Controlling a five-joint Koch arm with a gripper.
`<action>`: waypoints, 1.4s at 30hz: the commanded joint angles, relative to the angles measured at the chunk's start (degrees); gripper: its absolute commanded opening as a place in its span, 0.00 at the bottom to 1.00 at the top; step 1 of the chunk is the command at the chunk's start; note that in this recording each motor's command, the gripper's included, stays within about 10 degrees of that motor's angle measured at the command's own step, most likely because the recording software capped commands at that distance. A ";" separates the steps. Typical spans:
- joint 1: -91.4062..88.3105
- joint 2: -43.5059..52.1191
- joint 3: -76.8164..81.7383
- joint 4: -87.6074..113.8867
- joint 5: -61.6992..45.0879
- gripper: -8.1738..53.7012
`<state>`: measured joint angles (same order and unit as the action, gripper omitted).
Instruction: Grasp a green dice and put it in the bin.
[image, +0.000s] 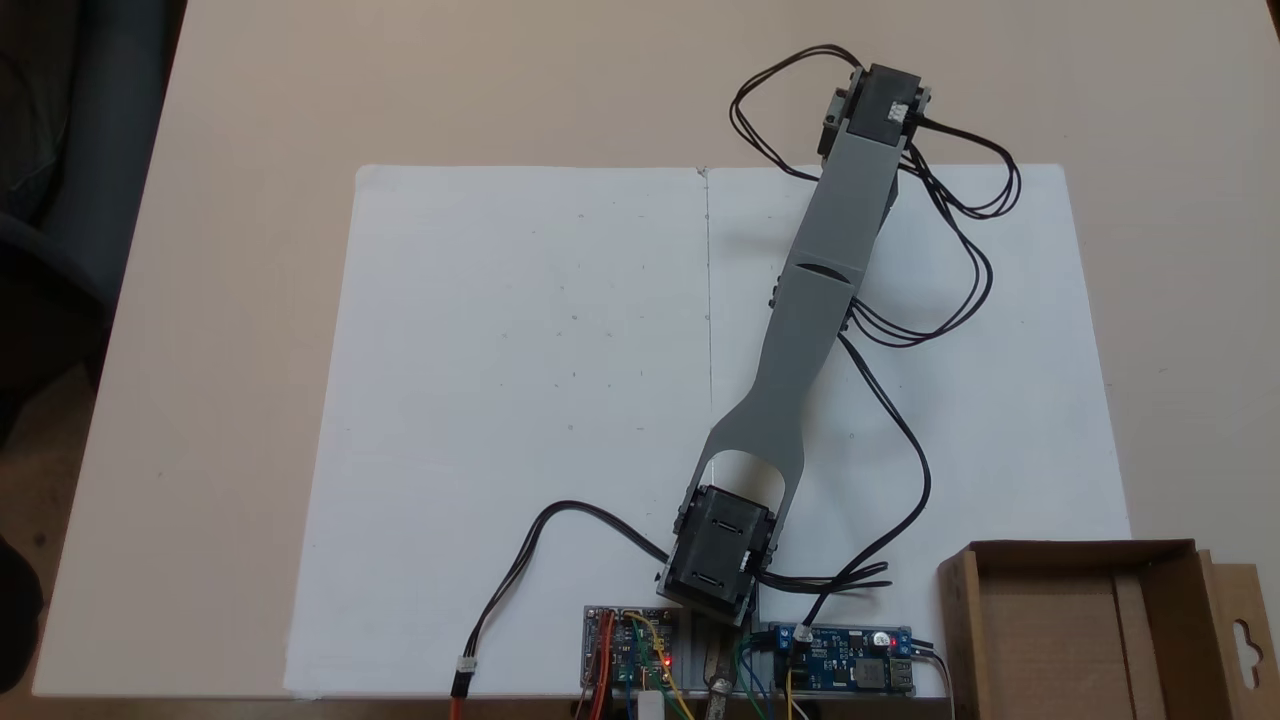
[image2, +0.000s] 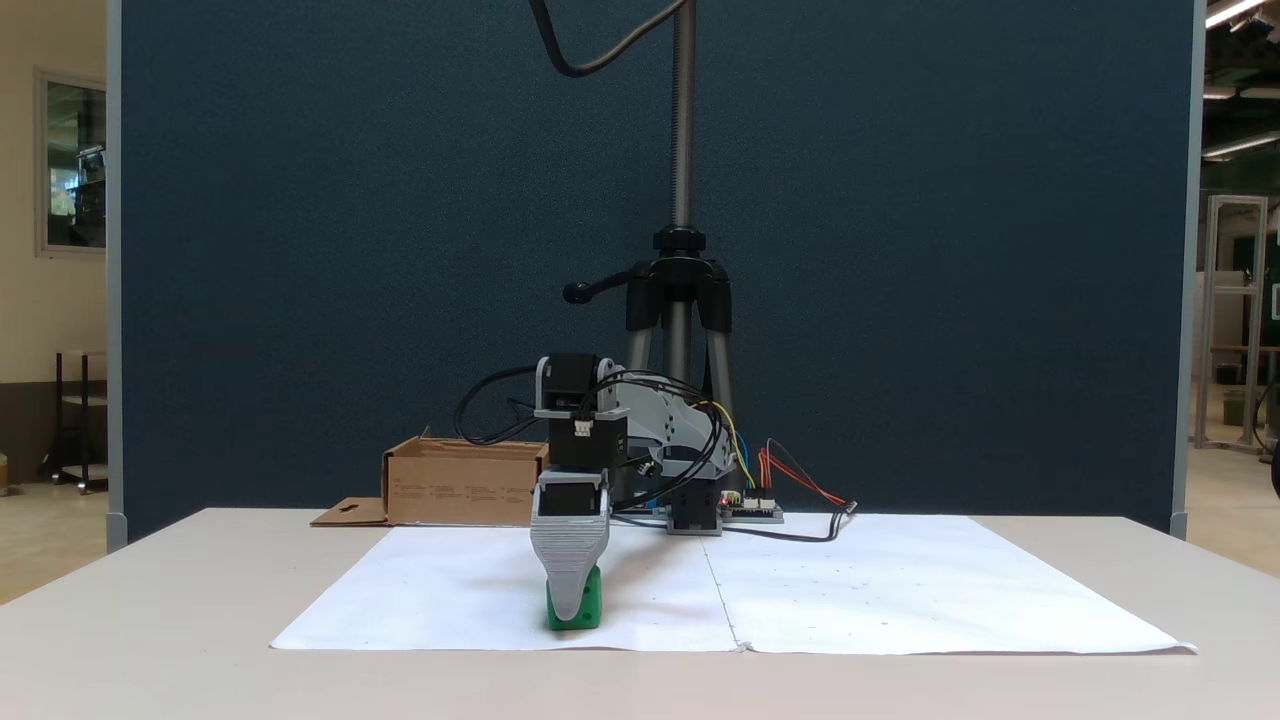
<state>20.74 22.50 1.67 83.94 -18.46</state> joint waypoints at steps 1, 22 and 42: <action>0.00 2.11 -3.43 5.36 -4.22 0.83; -0.88 1.85 -3.43 -1.67 -1.58 0.76; -1.14 1.85 -3.43 -2.46 0.26 0.49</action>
<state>18.98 22.50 1.58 82.00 -18.28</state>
